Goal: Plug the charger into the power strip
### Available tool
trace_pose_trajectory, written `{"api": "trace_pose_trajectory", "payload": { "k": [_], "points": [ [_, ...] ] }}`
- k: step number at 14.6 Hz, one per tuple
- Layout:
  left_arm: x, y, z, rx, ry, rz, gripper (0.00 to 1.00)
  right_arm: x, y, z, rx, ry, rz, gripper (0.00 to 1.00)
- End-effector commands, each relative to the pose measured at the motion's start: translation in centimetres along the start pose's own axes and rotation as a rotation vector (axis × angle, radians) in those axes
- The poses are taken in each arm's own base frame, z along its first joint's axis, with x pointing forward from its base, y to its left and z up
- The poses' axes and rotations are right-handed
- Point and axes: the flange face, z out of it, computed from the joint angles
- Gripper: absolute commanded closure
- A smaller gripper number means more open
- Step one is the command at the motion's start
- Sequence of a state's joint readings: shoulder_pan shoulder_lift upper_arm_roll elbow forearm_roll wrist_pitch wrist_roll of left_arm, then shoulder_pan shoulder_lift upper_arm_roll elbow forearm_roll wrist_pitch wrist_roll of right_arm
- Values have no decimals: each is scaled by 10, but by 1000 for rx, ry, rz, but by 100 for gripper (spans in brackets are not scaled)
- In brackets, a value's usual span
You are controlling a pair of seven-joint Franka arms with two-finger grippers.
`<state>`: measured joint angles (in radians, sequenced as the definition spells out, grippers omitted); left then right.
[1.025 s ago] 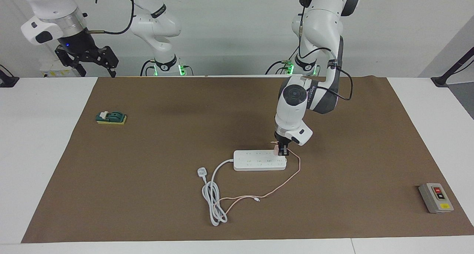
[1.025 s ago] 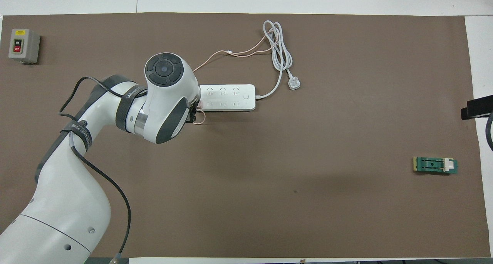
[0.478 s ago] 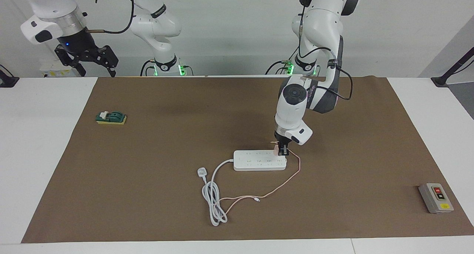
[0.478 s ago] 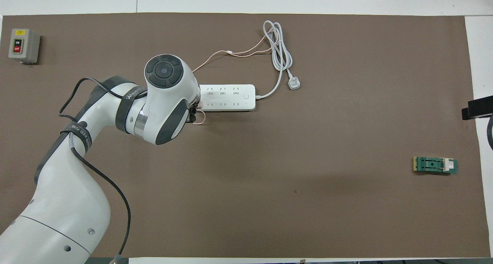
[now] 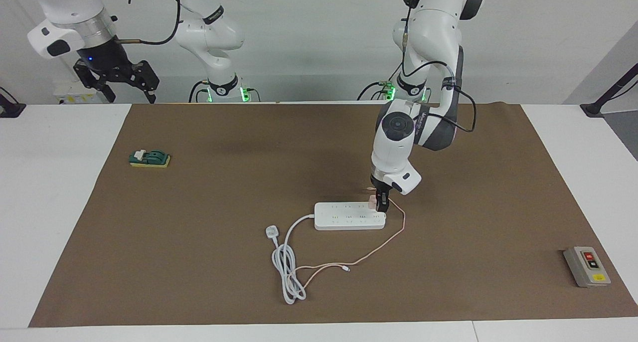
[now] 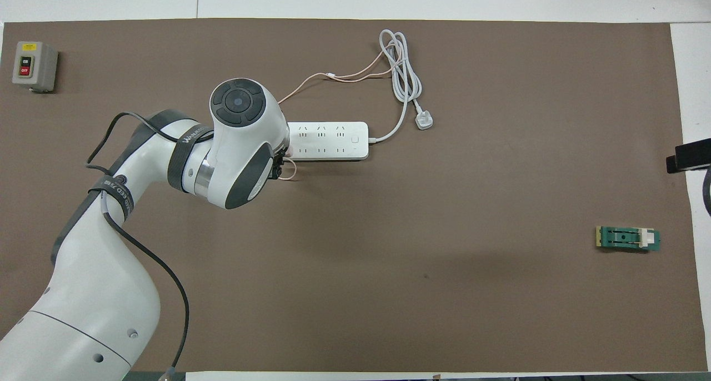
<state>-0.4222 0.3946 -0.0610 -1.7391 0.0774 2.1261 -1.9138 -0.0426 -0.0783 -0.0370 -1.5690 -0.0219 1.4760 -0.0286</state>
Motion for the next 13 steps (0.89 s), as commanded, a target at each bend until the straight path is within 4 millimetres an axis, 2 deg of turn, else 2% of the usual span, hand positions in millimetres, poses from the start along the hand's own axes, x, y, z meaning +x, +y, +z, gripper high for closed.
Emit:
{"api": "trace_pose_trajectory", "payload": {
  "k": [1, 3, 7, 11, 13],
  "points": [
    [14, -6, -38, -15, -15, 7, 9, -5, 1, -1, -8, 7, -18, 0],
    [16, -10, -59, -26, -31, 2, 3, -6, 0, -2, -8, 8, -17, 0],
    [27, -15, -99, -56, -33, 62, 3, -6, 1, -1, -8, 5, -18, 0],
    [55, -10, -146, -90, -24, 227, 1, -5, 1, -1, -8, 7, -18, 0],
    [80, -15, -174, -106, -13, 339, 0, -5, 1, -1, -8, 7, -18, 0]
  ]
}}
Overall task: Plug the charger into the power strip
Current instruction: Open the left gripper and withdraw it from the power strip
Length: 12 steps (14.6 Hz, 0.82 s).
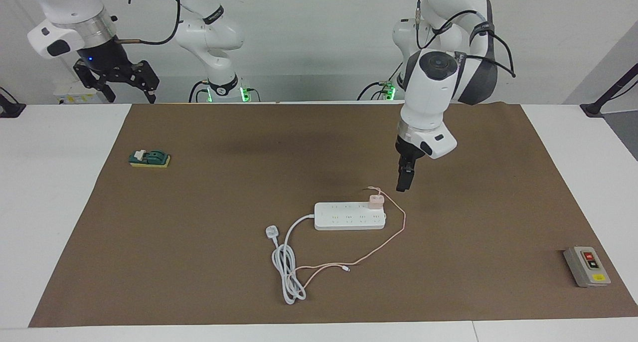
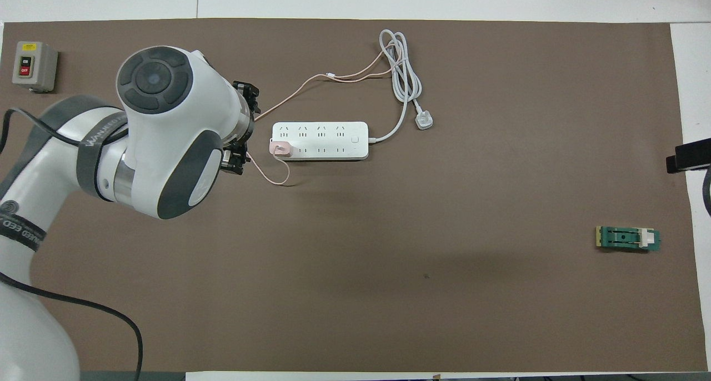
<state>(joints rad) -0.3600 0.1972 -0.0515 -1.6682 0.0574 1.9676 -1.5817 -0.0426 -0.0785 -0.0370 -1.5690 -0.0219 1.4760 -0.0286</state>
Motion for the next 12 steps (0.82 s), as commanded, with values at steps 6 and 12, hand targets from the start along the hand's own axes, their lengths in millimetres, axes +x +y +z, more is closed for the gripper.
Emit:
{"api": "trace_pose_trajectory", "payload": {
  "k": [6, 12],
  "points": [
    [91, -57, -99, 60, -11, 478, 0, -6, 1, -2, -8, 8, -23, 0],
    [156, -109, -138, 104, -43, 833, 0, -6, 1, -2, -8, 8, -20, 0]
  ]
}}
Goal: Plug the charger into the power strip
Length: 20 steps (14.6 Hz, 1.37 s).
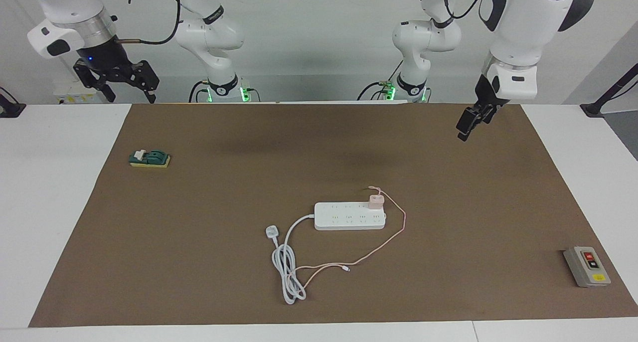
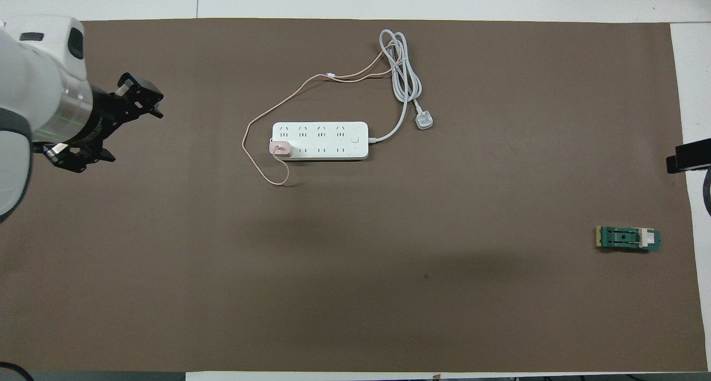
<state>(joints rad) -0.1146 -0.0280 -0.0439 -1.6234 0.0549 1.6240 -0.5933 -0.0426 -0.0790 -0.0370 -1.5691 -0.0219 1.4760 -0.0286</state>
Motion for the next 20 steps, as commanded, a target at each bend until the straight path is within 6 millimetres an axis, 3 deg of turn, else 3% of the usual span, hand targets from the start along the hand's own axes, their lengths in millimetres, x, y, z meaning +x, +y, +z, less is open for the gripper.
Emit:
{"api": "trace_pose_trajectory", "payload": {
  "k": [1, 4, 6, 9, 15, 20],
  "points": [
    [-1, -43, -14, 8, -34, 173, 0, -6, 1, -1, -8, 8, -18, 0],
    [2, -82, -29, 11, -40, 255, 0, -6, 1, -1, -8, 6, -17, 0],
    [5, -89, -32, 8, -30, 230, 0, -6, 1, -1, -8, 6, -15, 0],
    [-10, -84, -24, 19, -59, 250, 0, -7, 1, -2, -8, 6, -15, 0],
    [-4, -78, -20, 2, -81, 268, 0, -7, 1, -2, -8, 6, -15, 0],
    [-11, -57, -10, -7, -107, 341, 0, -7, 2, -2, -8, 5, -14, 0]
  ]
}}
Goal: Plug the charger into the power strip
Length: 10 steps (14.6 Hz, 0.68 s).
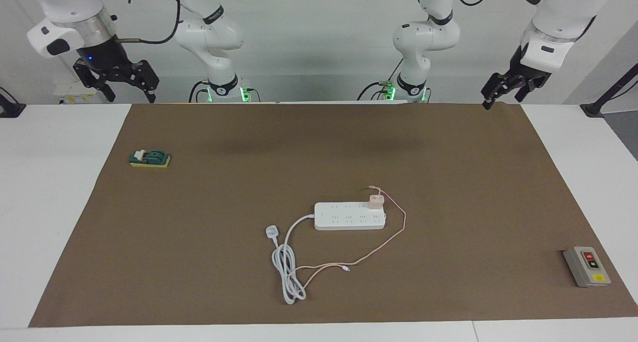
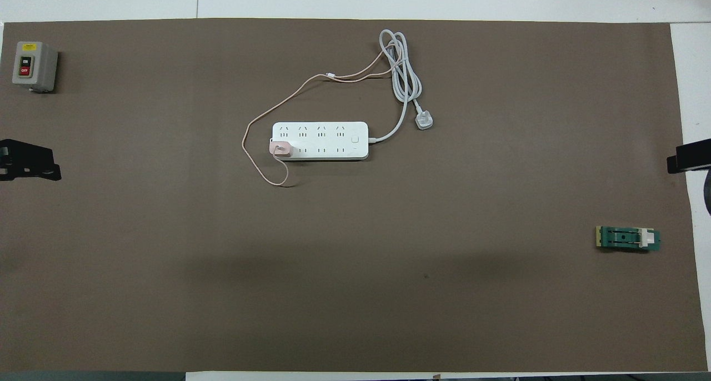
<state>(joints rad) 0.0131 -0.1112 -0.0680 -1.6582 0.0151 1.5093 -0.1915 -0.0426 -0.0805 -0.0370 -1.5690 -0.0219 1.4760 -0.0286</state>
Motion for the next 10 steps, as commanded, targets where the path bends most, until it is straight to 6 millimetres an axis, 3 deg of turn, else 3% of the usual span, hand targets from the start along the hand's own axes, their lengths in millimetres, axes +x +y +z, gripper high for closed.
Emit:
{"api": "trace_pose_trajectory", "payload": {
  "k": [1, 10],
  "points": [
    [-5, 6, 9, -4, -37, 58, 0, -6, 2, -1, -8, 3, -14, 0],
    [-4, 2, 10, -83, -23, 102, 0, -6, 3, -1, -6, 3, -14, 0]
  ]
}}
